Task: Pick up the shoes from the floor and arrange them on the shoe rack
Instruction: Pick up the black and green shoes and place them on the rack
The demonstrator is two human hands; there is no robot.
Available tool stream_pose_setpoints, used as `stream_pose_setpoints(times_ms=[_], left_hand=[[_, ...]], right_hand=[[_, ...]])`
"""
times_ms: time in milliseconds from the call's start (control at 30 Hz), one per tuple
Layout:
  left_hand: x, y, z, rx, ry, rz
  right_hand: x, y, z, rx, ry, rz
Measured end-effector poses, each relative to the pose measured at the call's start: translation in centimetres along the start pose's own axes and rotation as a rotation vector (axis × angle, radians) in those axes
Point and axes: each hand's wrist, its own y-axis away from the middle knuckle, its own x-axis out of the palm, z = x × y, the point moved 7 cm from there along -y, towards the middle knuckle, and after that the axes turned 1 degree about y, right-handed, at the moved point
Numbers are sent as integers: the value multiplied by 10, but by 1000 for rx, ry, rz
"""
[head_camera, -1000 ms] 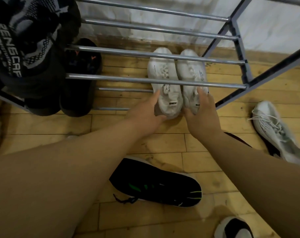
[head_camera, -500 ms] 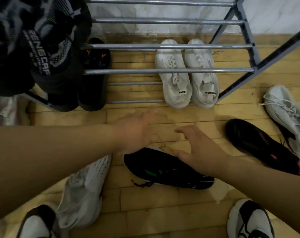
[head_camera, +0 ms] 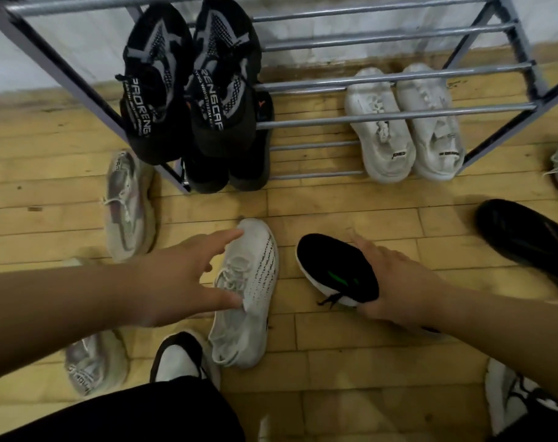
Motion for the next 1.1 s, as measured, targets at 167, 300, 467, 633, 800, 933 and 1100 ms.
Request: stream_pose_setpoints(times_ms=[167, 300, 467, 633, 800, 933, 1100], left_hand=[[5, -19, -55, 166, -14, -87], [-23, -23, -125, 272, -55, -211], [-50, -21, -217, 465, -169, -314], [-44, -15, -298, 587, -355, -262], [-31, 11, -386, 681, -475, -270], [-9, 38, -456, 773, -552, -330], [29, 73, -529, 807, -611, -349]], right_hand=[[-56, 24, 33, -130, -93, -46], [-111, 63, 28, -153, -150, -80], [-157, 118, -14, -86, -147, -152], [-170, 170, -52, -50, -148, -199], [-186, 242, -98, 33, -235, -314], [-191, 313, -130, 116, -200, -414], [-169, 387, -161, 177, -247, -531]])
